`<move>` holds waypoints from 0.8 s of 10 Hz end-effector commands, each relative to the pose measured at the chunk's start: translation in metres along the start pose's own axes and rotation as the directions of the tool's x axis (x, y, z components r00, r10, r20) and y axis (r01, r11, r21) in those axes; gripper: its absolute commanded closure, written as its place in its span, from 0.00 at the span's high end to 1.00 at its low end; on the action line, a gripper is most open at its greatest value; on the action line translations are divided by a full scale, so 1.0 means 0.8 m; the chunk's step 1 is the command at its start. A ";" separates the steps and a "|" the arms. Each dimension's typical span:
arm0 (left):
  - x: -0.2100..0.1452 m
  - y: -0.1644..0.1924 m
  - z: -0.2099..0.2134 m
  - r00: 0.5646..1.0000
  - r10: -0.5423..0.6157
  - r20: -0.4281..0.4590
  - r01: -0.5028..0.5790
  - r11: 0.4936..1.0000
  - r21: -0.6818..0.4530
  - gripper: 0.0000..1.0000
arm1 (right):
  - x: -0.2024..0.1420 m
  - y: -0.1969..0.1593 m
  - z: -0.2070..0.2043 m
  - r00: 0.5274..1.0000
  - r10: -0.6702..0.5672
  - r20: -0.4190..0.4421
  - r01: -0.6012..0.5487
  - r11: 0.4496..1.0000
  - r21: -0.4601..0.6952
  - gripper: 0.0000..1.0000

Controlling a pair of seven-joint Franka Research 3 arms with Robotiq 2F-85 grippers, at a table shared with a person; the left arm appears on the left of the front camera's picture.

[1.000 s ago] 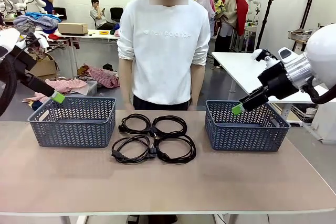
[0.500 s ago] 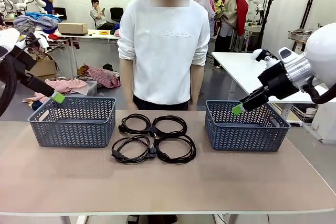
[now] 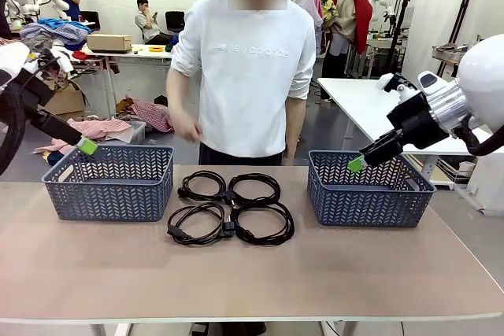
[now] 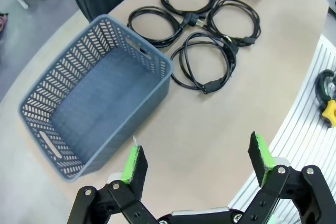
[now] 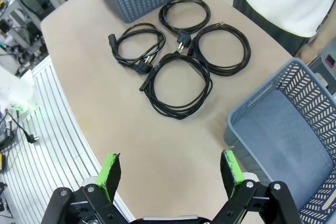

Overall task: Organize the cables according to human instructions.
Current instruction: Pick up a bundle of cables and place it in the basket indicated by the human.

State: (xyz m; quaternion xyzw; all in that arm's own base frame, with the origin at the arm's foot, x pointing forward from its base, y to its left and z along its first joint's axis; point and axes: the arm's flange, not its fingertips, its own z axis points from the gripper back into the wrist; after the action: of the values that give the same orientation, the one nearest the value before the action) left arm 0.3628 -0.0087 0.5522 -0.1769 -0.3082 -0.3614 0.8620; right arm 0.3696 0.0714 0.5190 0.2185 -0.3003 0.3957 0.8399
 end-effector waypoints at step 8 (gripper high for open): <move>-0.002 0.003 0.000 1.000 -0.015 0.009 0.015 1.000 -0.015 1.00 | -0.001 -0.003 -0.003 1.000 0.016 0.022 -0.016 1.000 0.020 1.00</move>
State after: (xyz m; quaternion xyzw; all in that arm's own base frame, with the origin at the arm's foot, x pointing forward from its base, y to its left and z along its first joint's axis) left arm 0.3627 -0.0085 0.5522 -0.1760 -0.3082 -0.3622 0.8619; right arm 0.3695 0.0713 0.5189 0.2188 -0.3000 0.3957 0.8400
